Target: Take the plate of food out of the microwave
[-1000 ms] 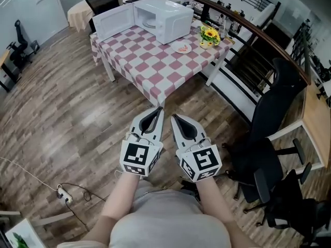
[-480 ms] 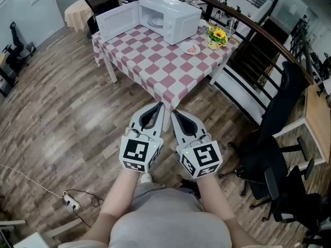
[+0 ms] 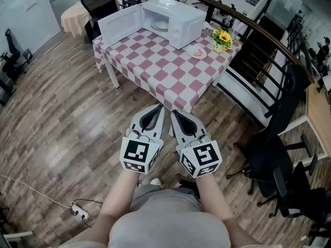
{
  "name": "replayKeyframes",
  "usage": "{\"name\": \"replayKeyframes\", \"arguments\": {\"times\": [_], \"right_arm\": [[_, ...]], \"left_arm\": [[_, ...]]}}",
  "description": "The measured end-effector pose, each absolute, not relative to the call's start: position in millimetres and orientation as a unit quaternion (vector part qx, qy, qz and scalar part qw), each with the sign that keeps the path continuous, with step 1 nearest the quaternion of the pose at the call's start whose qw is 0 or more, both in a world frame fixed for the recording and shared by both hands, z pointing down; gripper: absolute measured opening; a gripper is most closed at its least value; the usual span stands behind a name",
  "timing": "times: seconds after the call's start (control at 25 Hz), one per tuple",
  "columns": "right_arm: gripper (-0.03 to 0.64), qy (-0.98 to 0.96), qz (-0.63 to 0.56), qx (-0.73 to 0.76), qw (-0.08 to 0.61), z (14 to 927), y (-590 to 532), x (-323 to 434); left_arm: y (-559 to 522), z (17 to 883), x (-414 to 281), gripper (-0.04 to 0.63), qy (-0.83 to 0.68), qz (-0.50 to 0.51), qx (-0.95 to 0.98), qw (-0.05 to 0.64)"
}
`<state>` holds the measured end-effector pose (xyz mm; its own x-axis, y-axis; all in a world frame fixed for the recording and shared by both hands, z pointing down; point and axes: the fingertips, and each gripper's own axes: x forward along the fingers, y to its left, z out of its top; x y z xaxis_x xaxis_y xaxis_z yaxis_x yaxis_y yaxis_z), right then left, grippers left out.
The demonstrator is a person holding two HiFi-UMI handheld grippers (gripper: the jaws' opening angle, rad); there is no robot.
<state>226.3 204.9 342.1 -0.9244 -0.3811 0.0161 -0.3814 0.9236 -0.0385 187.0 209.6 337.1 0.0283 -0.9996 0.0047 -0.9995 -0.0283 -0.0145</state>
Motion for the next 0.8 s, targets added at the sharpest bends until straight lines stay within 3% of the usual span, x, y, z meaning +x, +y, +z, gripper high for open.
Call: {"name": "replayKeyframes", "arguments": {"times": [0.8], "right_arm": [[0.023,-0.983,0.024,0.180,0.024,354.6,170.3,165.7]], "left_arm": [[169.3,342.4,115.2,0.003,0.713,0.008,-0.701,-0.007]]}}
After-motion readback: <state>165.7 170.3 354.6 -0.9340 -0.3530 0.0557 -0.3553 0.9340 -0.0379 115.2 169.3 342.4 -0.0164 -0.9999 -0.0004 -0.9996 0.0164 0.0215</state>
